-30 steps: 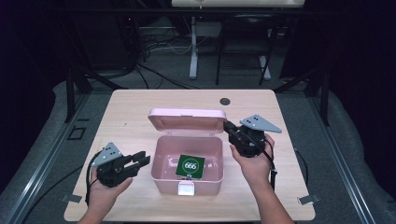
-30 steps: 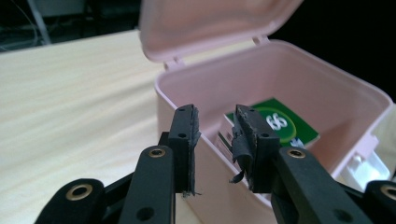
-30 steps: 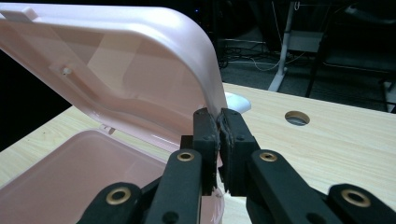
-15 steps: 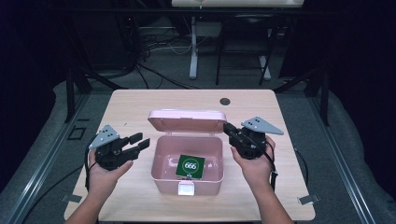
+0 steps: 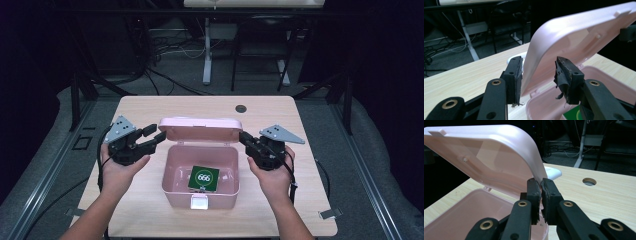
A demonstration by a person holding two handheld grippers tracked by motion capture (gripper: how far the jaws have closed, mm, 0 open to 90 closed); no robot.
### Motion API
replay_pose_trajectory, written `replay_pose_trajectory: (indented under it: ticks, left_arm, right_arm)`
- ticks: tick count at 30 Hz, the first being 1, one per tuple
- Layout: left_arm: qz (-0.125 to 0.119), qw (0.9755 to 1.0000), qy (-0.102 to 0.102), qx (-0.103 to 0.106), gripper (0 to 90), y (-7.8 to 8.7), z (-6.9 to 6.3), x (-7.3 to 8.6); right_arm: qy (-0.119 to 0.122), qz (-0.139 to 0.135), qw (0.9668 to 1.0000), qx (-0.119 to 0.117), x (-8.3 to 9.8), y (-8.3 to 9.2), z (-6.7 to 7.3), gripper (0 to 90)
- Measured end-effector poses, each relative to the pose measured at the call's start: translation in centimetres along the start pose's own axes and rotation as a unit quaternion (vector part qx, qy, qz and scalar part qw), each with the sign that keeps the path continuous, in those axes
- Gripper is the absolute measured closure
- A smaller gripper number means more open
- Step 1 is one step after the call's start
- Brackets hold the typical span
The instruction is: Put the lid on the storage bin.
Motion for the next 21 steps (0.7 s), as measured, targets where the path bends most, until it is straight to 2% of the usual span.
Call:
replay_pose_trajectory:
  ticks: [3, 5, 6, 7, 8, 12, 15, 21]
  left_arm:
    - [-0.007, 1.0, -0.001, -0.001, 63.2, -0.4, -0.2, -0.5]
    - [-0.007, 0.9999, 0.0, -0.009, 68.7, -0.5, -0.2, -0.6]
    - [-0.007, 0.9999, 0.002, -0.013, 68.7, -0.5, -0.2, -0.7]
    - [-0.01, 0.9998, 0.007, -0.018, 74.5, -0.5, -0.1, -0.7]
    - [-0.01, 0.9998, 0.007, -0.018, 76.4, -0.5, -0.1, -0.7]
    - [-0.009, 0.999, 0.001, -0.043, 80.0, -0.4, -0.2, -0.7]
    - [-0.008, 0.9986, 0.002, -0.053, 81.3, -0.4, -0.4, -0.6]
    - [-0.007, 0.9985, 0.0, -0.055, 81.6, -0.4, -0.5, -0.6]
  right_arm:
    - [0.001, 0.0, 1.0, -0.001, 0.0, 0.0, 0.0, 85.0]
    - [0.0, -0.001, 1.0, -0.001, 0.0, 0.0, -0.1, 84.9]
    - [-0.001, -0.001, 1.0, -0.002, 0.0, 0.0, -0.1, 84.9]
    - [-0.001, -0.001, 1.0, -0.003, 0.1, -0.1, -0.2, 84.8]
    - [-0.001, -0.001, 1.0, -0.003, 0.1, -0.1, -0.2, 84.8]
    - [-0.003, 0.003, 1.0, -0.008, 0.1, -0.2, -0.2, 84.0]
    - [-0.003, 0.007, 0.9999, -0.012, -0.1, 0.0, -0.3, 83.7]
    - [-0.002, 0.003, 0.9995, -0.031, -0.6, 1.3, -0.6, 78.0]
Point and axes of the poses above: each handheld gripper's, and its own axes: y roughly backward along the jaws, x roughly out of its underside, z roughly to its left, the point moved 3 cm from there along -y, roughly forward along the jaws, and after that the axes turned 15 degrees about z, right-handed, at the moved point
